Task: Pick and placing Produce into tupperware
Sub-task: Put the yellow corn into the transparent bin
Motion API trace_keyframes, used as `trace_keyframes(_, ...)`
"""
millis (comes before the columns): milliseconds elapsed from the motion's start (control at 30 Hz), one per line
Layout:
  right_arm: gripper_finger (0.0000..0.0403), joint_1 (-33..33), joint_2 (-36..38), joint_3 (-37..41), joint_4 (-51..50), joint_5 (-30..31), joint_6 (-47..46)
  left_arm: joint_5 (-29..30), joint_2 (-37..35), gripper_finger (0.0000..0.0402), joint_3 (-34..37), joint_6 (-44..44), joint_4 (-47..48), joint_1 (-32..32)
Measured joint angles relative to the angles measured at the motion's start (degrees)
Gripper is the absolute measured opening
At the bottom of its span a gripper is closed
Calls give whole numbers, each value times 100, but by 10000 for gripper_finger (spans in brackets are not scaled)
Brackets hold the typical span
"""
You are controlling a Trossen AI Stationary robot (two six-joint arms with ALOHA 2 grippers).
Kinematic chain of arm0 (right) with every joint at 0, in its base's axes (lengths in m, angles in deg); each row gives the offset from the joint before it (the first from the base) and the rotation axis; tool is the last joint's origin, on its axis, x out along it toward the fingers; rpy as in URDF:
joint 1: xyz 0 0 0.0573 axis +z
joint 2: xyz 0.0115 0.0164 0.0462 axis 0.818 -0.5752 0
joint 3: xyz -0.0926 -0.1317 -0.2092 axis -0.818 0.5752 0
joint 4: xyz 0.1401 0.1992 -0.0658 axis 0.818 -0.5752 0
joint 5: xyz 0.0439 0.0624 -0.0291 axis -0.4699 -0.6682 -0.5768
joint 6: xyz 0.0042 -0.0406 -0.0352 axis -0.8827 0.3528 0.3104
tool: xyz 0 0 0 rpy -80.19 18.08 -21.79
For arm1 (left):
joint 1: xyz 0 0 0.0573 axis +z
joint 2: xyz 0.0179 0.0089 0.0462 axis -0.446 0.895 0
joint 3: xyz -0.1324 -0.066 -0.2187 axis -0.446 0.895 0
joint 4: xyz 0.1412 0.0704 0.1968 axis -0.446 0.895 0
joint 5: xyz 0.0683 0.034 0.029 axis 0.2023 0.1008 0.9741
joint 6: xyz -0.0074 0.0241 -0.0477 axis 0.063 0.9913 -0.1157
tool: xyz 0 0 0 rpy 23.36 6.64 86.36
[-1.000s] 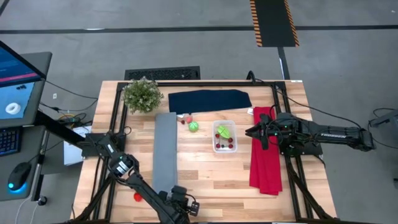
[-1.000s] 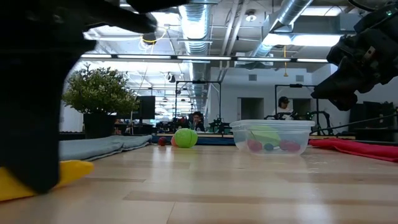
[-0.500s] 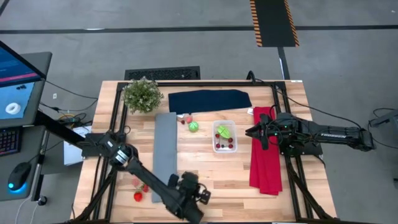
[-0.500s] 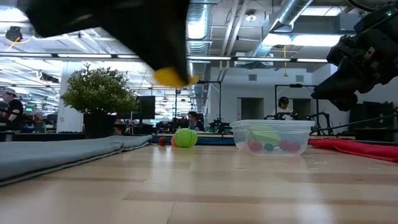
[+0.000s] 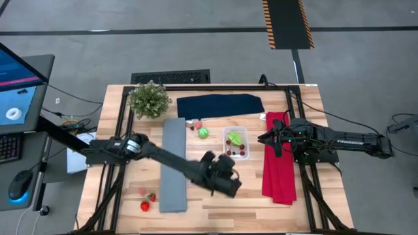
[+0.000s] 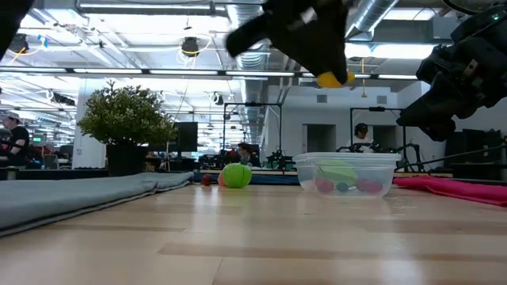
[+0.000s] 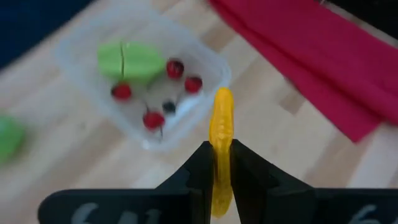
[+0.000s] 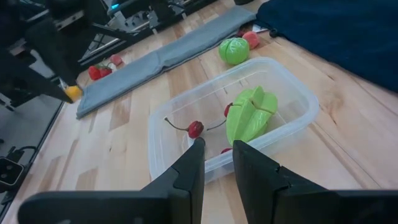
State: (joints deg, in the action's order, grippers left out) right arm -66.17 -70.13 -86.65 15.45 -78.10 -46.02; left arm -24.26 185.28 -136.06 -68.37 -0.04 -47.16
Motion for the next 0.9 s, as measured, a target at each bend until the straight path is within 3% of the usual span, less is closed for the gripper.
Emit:
trace_keyframes(200,107,0,0,0,0,-1,0,-97,0,30,0,1009,-231,476)
trace_keyframes(433,107,0,0,0,-1,0,0,-1095,0,12,56,2048,-1049,981)
trace_keyframes(900,107,0,0,0,-3,0,0,-792,2,28,74,1812,-742,1433)
